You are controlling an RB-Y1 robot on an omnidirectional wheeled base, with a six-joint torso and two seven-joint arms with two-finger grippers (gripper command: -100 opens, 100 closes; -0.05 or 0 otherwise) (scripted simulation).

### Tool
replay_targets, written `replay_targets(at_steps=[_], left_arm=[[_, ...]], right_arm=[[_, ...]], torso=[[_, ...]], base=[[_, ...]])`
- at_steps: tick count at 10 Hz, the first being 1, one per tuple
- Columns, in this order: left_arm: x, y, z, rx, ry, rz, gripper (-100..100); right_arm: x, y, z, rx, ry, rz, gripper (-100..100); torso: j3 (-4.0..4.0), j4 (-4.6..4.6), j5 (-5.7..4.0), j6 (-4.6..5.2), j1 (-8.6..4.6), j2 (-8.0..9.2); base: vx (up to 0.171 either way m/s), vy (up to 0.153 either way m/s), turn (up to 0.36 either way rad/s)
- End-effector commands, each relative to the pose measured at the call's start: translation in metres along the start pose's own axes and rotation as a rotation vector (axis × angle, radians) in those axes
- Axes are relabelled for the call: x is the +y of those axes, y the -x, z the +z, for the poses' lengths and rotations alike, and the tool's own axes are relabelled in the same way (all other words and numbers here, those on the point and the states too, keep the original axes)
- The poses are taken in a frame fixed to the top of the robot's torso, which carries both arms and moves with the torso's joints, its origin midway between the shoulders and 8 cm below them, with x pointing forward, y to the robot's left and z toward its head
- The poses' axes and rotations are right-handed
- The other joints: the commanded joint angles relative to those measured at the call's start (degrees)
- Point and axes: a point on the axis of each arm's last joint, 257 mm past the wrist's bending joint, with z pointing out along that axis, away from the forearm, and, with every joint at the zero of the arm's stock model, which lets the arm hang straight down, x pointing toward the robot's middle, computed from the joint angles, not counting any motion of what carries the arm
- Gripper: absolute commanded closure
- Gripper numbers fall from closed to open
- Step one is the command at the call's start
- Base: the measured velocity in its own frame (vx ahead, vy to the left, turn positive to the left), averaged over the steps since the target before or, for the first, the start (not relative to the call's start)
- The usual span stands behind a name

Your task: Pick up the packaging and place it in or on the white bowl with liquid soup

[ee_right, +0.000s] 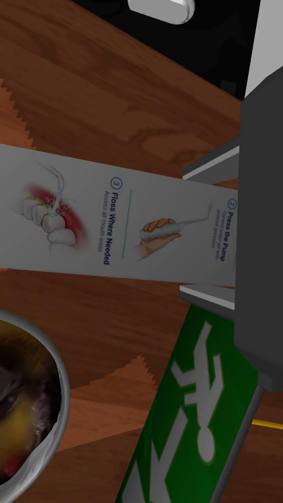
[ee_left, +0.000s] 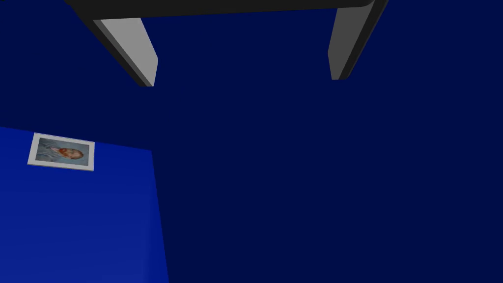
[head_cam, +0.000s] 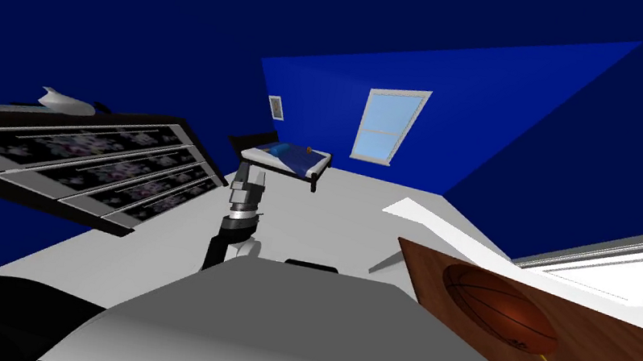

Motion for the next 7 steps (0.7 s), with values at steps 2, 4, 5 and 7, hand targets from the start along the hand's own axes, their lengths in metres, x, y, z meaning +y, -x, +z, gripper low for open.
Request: replay_targets(at_steps=[2,4,5,7], left_arm=[[0.0000,0.0000,0.0000,0.000,0.000,0.000,0],[0.0000,0.0000,0.0000,0.000,0.000,0.000,0],[0.0000,0.0000,0.0000,0.000,0.000,0.000,0],[0.0000,0.0000,0.0000,0.000,0.000,0.000,0]], right_arm=[[0.0001,-0.0053,-0.0049,0.011,0.009,0.071,100],[0.0022,-0.0068,-0.0088,0.015,0.024,0.150,100],[0.0022,-0.0068,-0.0088,0.015,0.024,0.161,100],[0.0067,-0.0044,-0.0103,0.015,0.043,0.239,100]], torso=[[0.05,0.04,0.02,-0.12,-0.03,0.08],[-0.06,0.00,0.01,-0.03,-0.17,-0.12],[0.03,0.03,0.03,-0.09,-0.19,0.05],[-0.08,-0.01,0.04,-0.02,-0.16,-0.17]], base=[[-0.219,0.058,0.341],[-0.208,0.039,0.343],[-0.181,0.032,0.214],[-0.189,0.034,0.339]])
